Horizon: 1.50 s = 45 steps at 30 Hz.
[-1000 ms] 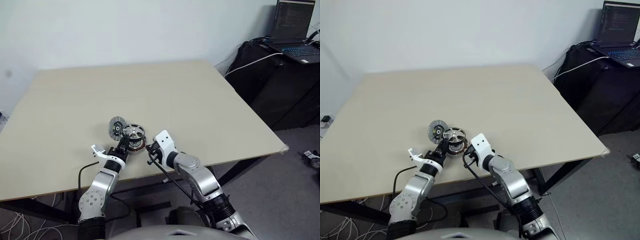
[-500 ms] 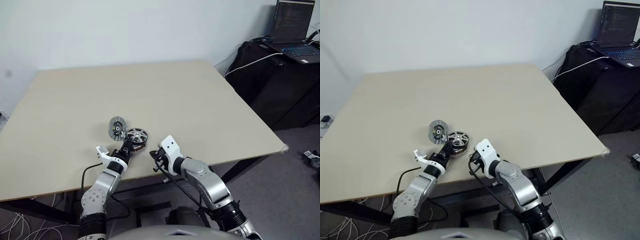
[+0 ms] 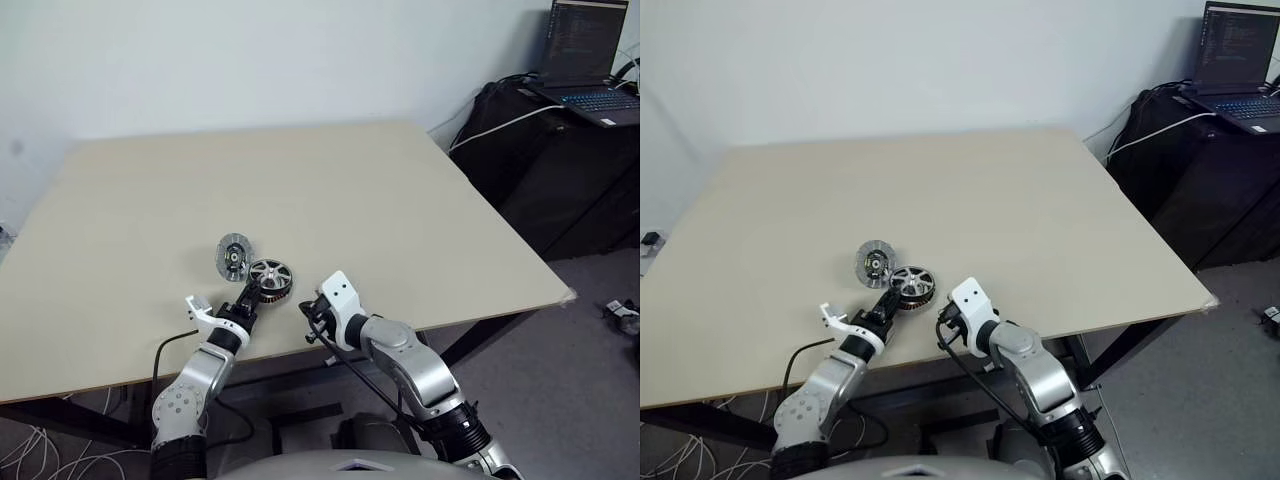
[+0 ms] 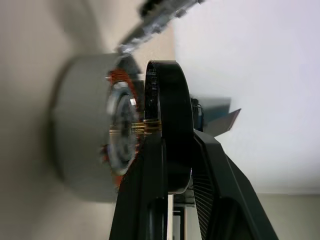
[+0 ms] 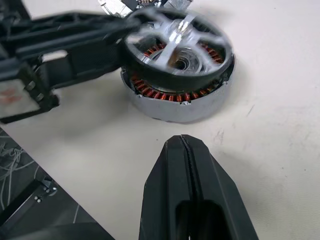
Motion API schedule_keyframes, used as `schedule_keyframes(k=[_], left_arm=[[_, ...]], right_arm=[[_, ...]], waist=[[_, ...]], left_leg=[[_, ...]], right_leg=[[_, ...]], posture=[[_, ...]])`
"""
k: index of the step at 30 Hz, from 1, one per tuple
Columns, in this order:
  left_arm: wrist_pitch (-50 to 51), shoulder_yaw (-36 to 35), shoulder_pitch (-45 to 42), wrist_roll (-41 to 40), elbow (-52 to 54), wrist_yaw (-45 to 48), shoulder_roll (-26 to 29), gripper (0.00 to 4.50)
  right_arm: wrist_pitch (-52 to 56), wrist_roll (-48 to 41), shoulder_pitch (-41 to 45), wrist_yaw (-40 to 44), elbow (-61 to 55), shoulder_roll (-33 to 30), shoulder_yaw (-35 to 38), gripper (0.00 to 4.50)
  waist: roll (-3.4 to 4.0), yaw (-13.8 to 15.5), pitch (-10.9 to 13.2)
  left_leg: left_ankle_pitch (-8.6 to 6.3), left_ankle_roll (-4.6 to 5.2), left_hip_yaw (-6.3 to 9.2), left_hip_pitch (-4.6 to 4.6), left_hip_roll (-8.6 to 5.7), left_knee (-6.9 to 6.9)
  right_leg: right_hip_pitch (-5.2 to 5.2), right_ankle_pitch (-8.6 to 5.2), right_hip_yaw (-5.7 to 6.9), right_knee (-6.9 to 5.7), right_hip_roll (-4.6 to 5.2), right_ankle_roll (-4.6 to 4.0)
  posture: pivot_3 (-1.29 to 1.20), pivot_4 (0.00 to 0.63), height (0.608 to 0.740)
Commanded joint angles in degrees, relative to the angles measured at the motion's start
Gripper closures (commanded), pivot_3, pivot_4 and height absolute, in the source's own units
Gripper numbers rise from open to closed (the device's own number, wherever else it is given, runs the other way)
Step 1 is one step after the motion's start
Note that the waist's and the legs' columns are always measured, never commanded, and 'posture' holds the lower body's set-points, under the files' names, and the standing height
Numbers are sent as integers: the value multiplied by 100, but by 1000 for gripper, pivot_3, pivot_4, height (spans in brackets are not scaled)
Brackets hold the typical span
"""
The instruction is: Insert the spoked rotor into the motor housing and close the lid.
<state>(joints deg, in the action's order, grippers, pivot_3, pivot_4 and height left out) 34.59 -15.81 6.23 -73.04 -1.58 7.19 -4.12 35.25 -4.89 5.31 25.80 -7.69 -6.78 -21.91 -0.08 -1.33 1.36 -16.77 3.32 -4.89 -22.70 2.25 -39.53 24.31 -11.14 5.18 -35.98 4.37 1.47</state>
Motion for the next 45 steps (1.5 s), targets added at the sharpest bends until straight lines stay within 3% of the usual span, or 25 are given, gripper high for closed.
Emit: schedule_keyframes(k=[1, 15, 45], left_arm=[[30, 52, 44, -81, 422, -108, -294, 4132], [219, 224, -48, -401, 591, 60, -343, 4132], [-68, 274, -98, -174, 345, -390, -356, 4132]], right_arm=[[-92, -69, 93, -22, -148, 64, 55, 4500], [-111, -41, 106, -33, -130, 62, 83, 4500], [-102, -45, 157, -56, -147, 66, 116, 4500]], waist=[[0, 11, 0], [0, 11, 0], [0, 12, 0]], left_leg=[[0, 0, 1, 2, 9, 0], [0, 0, -1, 1, 13, -1], [0, 0, -2, 0, 8, -1]], right_leg=[[2, 0, 0, 0, 1, 0], [0, 0, 0, 0, 1, 0], [-2, 0, 0, -1, -1, 0]], posture=[[0, 0, 740], [0, 0, 740], [0, 0, 740]])
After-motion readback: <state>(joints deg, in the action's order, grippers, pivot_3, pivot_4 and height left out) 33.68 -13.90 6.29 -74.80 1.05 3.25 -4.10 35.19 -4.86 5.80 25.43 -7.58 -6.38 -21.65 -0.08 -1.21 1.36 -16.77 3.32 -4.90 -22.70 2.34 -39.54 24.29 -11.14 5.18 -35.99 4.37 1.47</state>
